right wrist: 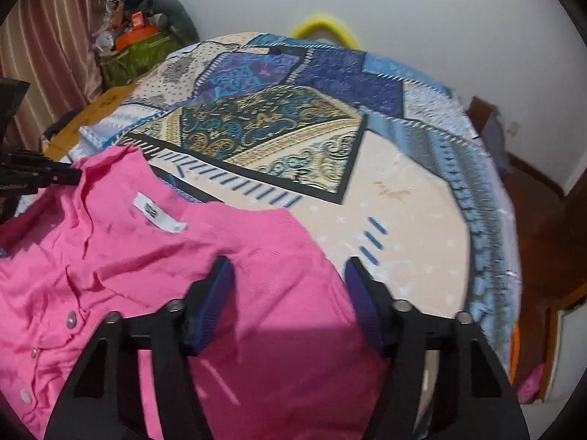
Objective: Fold small clothes
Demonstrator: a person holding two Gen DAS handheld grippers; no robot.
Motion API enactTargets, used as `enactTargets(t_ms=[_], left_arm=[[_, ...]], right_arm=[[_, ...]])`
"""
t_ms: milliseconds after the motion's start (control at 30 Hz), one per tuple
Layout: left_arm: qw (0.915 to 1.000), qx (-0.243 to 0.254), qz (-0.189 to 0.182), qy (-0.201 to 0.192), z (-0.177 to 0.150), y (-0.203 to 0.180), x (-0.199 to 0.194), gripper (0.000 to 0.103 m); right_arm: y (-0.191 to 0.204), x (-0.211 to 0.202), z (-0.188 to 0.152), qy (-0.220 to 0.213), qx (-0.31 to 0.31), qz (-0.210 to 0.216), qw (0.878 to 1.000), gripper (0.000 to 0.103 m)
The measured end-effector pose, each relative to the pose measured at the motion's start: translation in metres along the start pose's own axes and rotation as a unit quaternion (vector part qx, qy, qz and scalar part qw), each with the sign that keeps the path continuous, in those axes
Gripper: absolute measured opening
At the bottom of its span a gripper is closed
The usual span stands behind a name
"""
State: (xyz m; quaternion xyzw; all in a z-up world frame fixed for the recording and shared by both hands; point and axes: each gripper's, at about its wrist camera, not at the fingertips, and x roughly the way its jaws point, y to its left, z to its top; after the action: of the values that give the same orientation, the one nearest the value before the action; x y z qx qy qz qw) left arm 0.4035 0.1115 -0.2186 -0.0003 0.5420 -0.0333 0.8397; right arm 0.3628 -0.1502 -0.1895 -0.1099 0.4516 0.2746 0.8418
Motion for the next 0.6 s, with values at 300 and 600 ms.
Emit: enactTargets(t_ms=[300,600], left_arm=[[0.9989,-0.025,0.035,-0.019,0.030,0.020,-0.001,0.008],[0.9982,-0.053,0.021,-0.017,0.049,0.038,0.019,0.010]], right_arm=[[0.005,0.015,0.031,0.022,-0.033,-0.011,0.999,0.006],[-0.016,0.030,0.078,0.003,-0.020,-0.056,0.998,0.007]])
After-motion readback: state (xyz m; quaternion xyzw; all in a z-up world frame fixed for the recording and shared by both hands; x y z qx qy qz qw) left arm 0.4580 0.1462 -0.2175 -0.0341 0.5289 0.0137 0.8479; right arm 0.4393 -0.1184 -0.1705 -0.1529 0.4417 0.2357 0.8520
